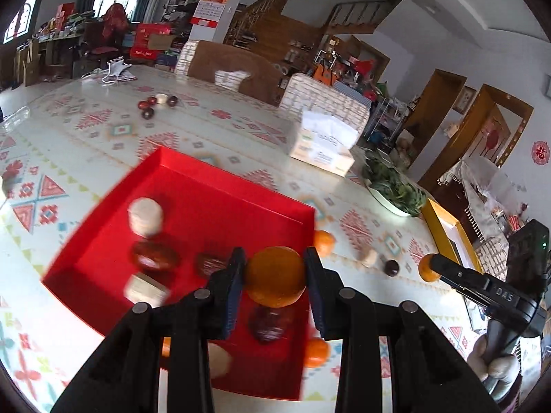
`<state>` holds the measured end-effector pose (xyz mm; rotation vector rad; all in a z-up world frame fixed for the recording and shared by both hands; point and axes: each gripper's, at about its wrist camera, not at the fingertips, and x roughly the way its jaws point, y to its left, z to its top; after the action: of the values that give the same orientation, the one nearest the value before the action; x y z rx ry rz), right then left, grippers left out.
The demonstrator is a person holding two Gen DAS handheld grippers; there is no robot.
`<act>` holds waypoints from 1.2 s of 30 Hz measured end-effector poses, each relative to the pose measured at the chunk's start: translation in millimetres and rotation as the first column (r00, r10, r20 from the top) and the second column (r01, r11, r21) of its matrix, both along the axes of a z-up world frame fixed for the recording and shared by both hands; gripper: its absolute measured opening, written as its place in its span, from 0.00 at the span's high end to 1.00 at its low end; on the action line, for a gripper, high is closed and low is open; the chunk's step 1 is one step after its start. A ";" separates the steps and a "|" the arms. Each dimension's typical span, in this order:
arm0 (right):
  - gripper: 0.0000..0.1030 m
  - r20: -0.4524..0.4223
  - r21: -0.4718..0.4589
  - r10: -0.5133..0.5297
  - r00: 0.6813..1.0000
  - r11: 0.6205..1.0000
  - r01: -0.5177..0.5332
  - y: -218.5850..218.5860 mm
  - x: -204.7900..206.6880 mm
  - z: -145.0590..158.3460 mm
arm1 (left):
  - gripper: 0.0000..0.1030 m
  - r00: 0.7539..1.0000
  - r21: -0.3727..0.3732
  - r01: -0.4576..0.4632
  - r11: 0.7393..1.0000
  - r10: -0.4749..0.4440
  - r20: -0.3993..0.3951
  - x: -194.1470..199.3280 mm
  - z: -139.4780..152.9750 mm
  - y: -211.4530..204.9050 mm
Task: Organize fruits
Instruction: 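Grasp a mandarin orange with the left tool while the right tool grasps another orange, then lower both oranges into the red tray and open both tools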
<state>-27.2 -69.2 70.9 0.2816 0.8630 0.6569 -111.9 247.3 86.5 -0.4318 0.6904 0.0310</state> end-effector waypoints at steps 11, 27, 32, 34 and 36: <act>0.64 -0.050 -0.068 0.139 0.989 0.987 -0.142 111.5 0.3 -15.0 | 0.68 0.996 0.024 0.007 1.000 -0.004 -0.090 47.2 -21.5 57.7; 0.64 -0.078 -0.228 0.196 0.977 0.951 -0.209 195.3 30.0 -59.5 | 0.68 0.983 -0.069 0.011 0.998 -0.023 -0.185 94.2 -58.8 81.4; 0.63 -0.056 -0.254 0.208 0.977 0.943 -0.215 202.3 30.6 -60.4 | 0.67 0.984 -0.072 0.002 0.997 -0.015 -0.178 97.6 -59.8 85.5; 0.63 -0.050 -0.258 0.211 0.976 0.942 -0.216 203.6 29.4 -60.0 | 0.65 0.984 -0.076 0.003 0.997 -0.016 -0.176 98.0 -59.8 86.1; 0.62 -0.047 -0.253 0.212 0.976 0.943 -0.217 204.4 28.7 -59.5 | 0.60 0.985 -0.081 0.008 0.997 -0.022 -0.171 97.9 -58.9 86.1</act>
<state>1.5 135.2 11.3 -0.0420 0.9948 0.7359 -14.0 333.4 27.5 -0.5044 0.8671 0.0267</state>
